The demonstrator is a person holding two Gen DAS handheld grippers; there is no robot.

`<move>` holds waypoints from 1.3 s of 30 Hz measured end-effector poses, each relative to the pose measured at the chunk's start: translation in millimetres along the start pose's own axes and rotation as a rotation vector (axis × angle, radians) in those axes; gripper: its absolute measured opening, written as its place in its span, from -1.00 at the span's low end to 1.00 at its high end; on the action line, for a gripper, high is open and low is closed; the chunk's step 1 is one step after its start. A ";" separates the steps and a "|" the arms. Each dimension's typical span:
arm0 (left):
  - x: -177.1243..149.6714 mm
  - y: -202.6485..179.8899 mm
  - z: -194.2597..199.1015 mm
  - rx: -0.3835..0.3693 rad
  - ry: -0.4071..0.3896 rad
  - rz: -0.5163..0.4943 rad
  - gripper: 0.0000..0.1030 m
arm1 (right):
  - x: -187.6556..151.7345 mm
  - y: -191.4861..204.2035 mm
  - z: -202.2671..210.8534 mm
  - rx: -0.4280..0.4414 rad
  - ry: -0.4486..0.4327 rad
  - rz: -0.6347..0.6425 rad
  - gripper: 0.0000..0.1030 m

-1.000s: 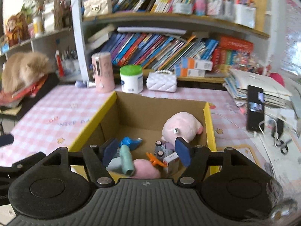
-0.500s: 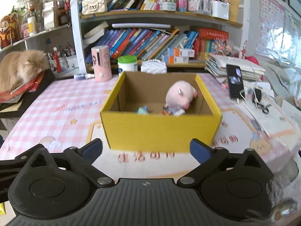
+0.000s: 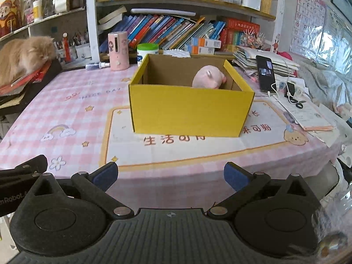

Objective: Organize objects

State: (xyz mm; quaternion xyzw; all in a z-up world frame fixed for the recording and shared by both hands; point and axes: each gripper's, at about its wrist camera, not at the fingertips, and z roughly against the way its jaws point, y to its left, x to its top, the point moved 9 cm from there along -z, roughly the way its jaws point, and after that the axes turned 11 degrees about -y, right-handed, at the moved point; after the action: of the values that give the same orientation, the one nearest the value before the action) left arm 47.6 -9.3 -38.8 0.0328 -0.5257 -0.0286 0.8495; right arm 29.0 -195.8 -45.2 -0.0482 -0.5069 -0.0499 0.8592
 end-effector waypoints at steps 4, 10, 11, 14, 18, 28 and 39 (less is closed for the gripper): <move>-4.0 3.1 3.0 0.019 0.010 -0.014 0.95 | -7.4 6.3 5.2 0.009 0.012 0.001 1.00; -10.4 7.6 7.2 0.033 0.032 -0.020 0.95 | -14.9 11.1 8.8 0.004 0.032 -0.003 1.00; -11.2 8.4 8.0 0.036 0.034 -0.019 0.95 | -16.0 11.7 9.5 0.005 0.034 -0.005 1.00; -12.7 11.3 9.9 0.045 0.032 -0.014 0.95 | -18.4 13.1 11.5 0.004 0.039 -0.004 1.00; -9.6 15.3 12.6 0.052 0.009 0.008 0.95 | -22.4 16.1 12.7 0.002 0.050 0.009 1.00; -15.5 12.6 11.5 0.052 0.028 -0.007 0.95 | -24.8 16.1 15.5 -0.001 0.056 0.005 1.00; -16.4 13.1 10.7 0.068 0.037 -0.020 0.95 | -27.5 16.8 13.6 -0.006 0.075 0.008 1.00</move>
State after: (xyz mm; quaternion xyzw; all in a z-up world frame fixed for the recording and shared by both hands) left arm 30.9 4.8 -47.6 0.0676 -0.5104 -0.0187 0.8571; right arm 6.3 -176.4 -63.3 -0.0510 -0.4740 -0.0500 0.8776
